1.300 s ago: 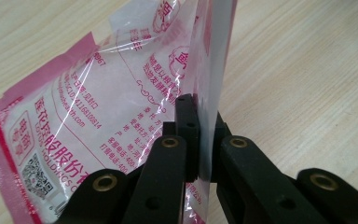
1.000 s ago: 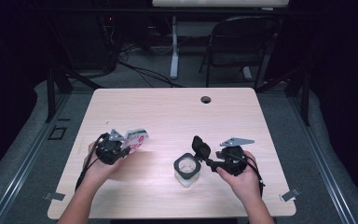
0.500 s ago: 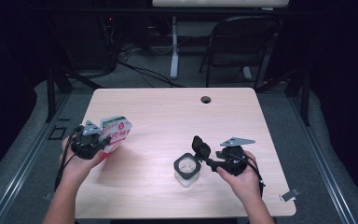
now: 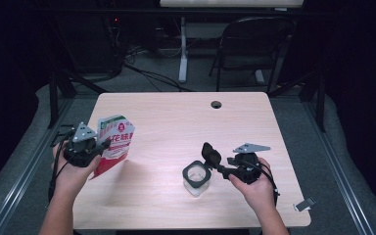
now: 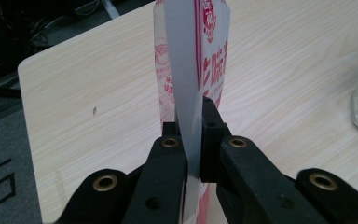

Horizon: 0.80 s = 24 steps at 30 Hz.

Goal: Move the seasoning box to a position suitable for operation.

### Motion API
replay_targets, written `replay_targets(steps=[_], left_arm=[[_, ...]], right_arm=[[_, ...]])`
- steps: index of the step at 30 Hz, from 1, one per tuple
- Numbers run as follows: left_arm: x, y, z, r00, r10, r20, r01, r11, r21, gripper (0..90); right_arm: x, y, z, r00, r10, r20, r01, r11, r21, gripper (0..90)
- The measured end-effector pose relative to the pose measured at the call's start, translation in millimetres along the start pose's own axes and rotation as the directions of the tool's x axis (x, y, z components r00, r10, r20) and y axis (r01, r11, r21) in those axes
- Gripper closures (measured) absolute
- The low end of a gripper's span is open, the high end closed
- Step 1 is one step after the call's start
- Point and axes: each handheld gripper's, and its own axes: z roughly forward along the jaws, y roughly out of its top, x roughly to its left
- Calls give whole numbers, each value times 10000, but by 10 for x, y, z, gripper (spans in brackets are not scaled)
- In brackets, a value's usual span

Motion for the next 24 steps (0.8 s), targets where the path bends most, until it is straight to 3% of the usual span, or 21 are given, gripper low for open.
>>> replay_targets(steps=[9,15,20,24], left_arm=[[-113,38,55,9969,221,761,-232,9996,128,900],[-296,89,117,9904,832,1101,-858,9961,190,900],[-458,122,169,9799,1131,1646,-1158,9933,67,900],[-602,148,194,9633,1498,2226,-1491,9886,-201,900]], right_arm=[[28,19,-27,9998,-208,-23,208,9998,79,502],[71,65,-125,9994,-336,-76,335,9993,-159,515],[138,104,-201,9985,-533,-93,529,9978,-390,515],[212,139,-252,9970,-751,-195,735,9947,-724,523]])
